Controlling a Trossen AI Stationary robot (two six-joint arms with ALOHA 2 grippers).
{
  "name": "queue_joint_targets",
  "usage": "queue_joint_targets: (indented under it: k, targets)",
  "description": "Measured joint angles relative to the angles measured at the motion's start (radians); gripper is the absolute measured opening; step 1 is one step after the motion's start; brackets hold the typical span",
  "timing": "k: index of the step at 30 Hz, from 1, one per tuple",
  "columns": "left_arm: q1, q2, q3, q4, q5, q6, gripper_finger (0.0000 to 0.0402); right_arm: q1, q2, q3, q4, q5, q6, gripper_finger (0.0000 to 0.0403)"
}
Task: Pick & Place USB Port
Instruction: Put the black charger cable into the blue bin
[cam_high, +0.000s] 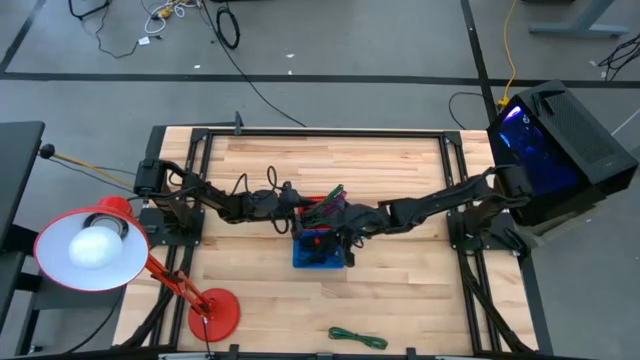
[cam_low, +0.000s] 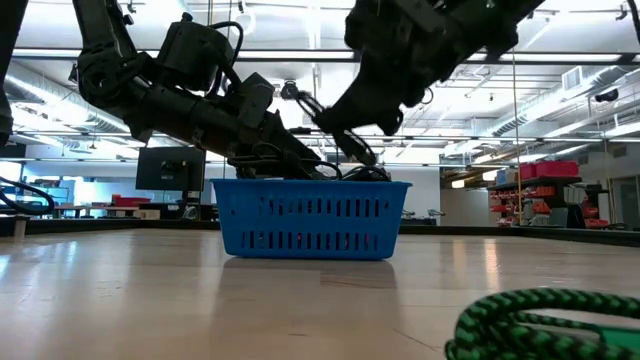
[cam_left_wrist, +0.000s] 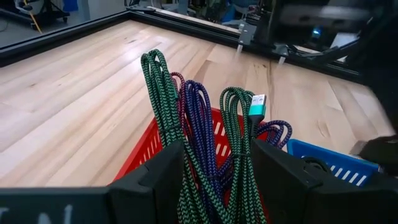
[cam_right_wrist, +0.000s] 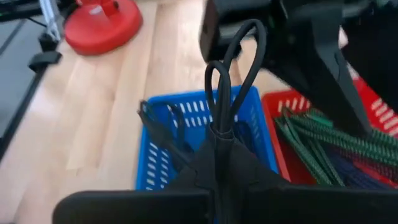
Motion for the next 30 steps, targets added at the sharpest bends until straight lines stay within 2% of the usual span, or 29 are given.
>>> queue_joint_targets:
  k: [17, 24, 30]
  targets:
    - [0.0, 0.0, 0.0, -0.002, -0.029, 0.003, 0.019, 0.01, 0.027, 0.0, -0.035, -0.025, 0.011, 0.0009]
    - [0.007, 0.0, 0.0, -0.002, -0.18, 0.012, 0.019, 0.01, 0.029, 0.0, -0.038, -0.033, 0.018, 0.0006]
    - [0.042, 0.0, 0.0, -0.002, -0.191, -0.008, 0.019, 0.01, 0.029, 0.0, -0.03, -0.05, 0.025, 0.0008]
